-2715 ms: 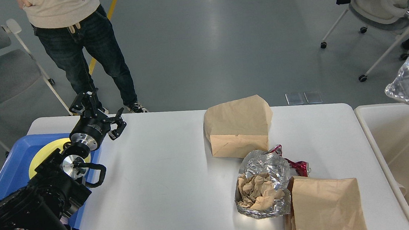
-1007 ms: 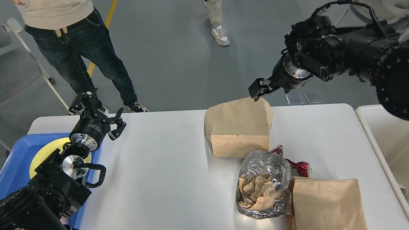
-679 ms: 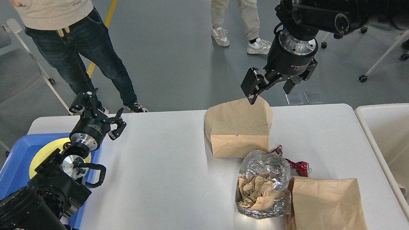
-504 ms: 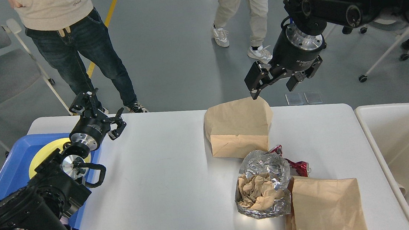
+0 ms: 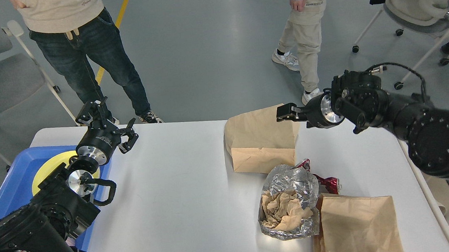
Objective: Tidy desktop
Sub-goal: 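Close the right gripper on the top of the brown paper bag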
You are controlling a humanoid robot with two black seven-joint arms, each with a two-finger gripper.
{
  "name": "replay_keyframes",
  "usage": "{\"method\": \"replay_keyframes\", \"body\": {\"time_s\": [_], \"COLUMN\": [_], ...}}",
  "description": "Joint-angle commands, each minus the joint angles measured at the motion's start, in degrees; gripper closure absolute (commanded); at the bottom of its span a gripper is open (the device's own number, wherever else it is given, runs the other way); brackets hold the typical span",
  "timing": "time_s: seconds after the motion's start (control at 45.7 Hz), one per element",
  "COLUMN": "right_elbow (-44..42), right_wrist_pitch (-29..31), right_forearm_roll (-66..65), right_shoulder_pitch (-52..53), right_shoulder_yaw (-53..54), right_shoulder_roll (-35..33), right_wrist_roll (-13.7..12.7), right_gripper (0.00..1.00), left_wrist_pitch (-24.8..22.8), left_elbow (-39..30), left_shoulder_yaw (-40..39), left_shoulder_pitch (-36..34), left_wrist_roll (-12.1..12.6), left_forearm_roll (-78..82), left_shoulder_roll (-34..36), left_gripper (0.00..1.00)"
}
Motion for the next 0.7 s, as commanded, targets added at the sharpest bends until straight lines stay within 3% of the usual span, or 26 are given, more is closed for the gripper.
{"method": "replay_keyframes", "body": {"time_s": [0.0,0.197,0.416,0.525,0.569,0.679], "right_elbow": [-3.9,-4.1,-4.1,-4.0,-3.9,-3.3], "right_wrist_pitch": [-4.3,-9.3,-9.7,-9.8,-9.8,-9.4], "right_forearm_roll": [-0.1,-0.7,-0.9,-0.9,-0.9,-1.0], "right_shoulder_pitch": [-5.0,-8.4,-9.3,-9.3,-9.3,-9.3], "right_shoulder_yaw": [4.8,5.2,5.2,5.3,5.3,4.6], "right_shoulder_roll": [1.8,3.2,3.2,3.2,3.2,4.0], "right_wrist_roll": [-0.1,-0.1,-0.1,-0.1,-0.1,-0.4], "right_gripper": [0.00,0.00,0.00,0.05,0.15,0.77], "left_wrist_pitch": [0.0,0.0,0.0,0.0,0.0,0.0], "left_elbow": [0.0,0.0,0.0,0.0,0.1,0.0], "left_shoulder_yaw": [0.0,0.0,0.0,0.0,0.0,0.0], "left_shoulder_pitch": [0.0,0.0,0.0,0.0,0.0,0.0], "left_wrist_roll": [0.1,0.0,0.0,0.0,0.0,0.0], "left_forearm_roll": [0.0,0.0,0.0,0.0,0.0,0.0], "left_shoulder_roll": [0.0,0.0,0.0,0.0,0.0,0.0], "left_gripper": [0.04,0.04,0.04,0.04,0.04,0.04]}}
